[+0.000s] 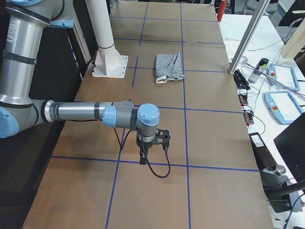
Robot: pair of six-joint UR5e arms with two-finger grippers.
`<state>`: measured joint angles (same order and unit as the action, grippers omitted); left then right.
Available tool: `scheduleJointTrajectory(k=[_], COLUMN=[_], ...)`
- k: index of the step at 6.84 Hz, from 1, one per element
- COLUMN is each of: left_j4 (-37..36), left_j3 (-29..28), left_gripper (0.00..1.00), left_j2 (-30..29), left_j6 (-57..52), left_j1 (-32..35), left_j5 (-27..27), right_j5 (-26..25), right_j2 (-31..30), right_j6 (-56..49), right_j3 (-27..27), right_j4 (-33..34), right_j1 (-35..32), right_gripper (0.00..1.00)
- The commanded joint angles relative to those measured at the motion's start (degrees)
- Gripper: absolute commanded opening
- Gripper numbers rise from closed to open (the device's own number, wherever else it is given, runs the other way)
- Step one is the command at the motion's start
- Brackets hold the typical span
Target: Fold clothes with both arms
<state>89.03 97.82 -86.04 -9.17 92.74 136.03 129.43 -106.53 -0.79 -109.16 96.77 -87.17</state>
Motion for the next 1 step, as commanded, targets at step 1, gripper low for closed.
scheduleJointTrajectory(k=[1], left_j4=[0.0], left_j3=[0.0], left_gripper=[1.00], left_j2=[0.0], left_j6=[0.0], left_j1=[0.0], left_j5=[0.1], right_j5=[0.0], right_j2=[0.1], right_j6=[0.0], right_j3=[0.3], right_j4=[-0.1], right_j1=[0.1], right_gripper=[1.00])
